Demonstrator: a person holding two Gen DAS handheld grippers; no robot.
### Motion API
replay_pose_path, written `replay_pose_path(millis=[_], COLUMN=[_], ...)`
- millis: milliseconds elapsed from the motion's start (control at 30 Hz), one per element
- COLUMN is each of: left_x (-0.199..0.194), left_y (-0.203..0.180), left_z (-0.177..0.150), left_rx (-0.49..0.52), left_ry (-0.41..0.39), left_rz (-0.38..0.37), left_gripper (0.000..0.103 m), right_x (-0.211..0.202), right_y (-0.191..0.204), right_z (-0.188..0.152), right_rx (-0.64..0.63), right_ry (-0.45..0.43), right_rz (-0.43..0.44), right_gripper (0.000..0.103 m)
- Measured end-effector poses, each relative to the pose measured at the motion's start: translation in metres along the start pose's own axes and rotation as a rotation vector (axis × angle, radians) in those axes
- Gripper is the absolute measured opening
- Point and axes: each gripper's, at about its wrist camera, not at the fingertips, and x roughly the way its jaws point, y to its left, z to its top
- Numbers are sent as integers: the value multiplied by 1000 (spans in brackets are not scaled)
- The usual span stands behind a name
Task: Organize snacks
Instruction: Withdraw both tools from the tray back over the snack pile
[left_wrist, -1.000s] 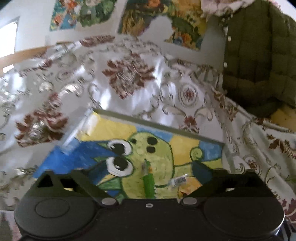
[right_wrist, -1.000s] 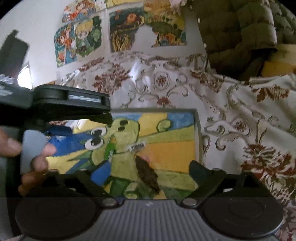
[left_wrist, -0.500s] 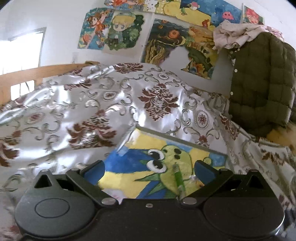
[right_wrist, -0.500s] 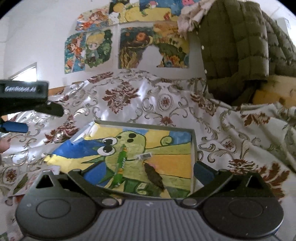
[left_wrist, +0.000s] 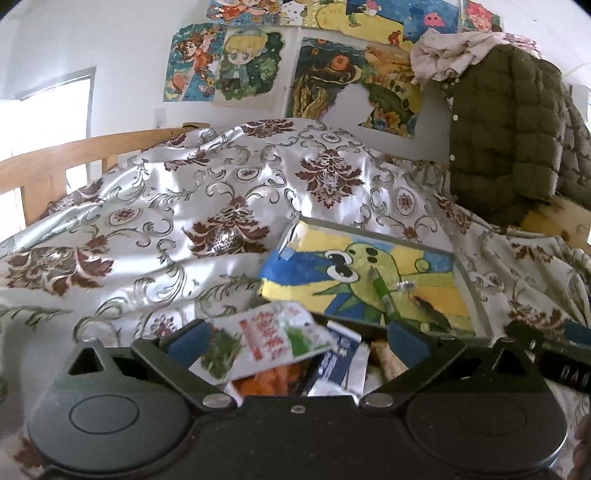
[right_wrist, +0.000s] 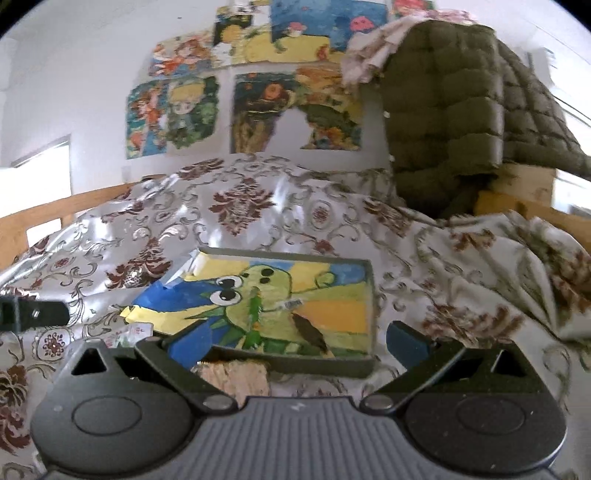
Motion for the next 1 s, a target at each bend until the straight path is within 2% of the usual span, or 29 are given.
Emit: replay_pose_path(millis=[100, 367, 600, 733, 867, 1000], left_x=[-12, -33, -46, -46, -46, -46], left_y=[3, 14, 26, 28, 28, 35], left_z=[-10, -36, -52, -61, -69, -69], left_rx=[24, 69, 110, 140, 202, 147], left_ry=[8, 60, 101, 158, 170, 172], left_rz=[-13, -43, -64, -89, -97, -99], left_gripper=[102, 102, 102, 102, 102, 102], right_x=[-15, -48, -73, -84, -89, -83], right_y=[-3, 5, 26, 36, 38, 35], right_z=[-7, -30, -54, -58, -62, -65], right_rx=[61, 152, 125, 88, 94, 109], right_ry=[22, 117, 178, 174, 192, 233], right_rz=[-14, 31, 44, 15, -14, -26], right_gripper=[103, 103, 103, 103, 103, 103])
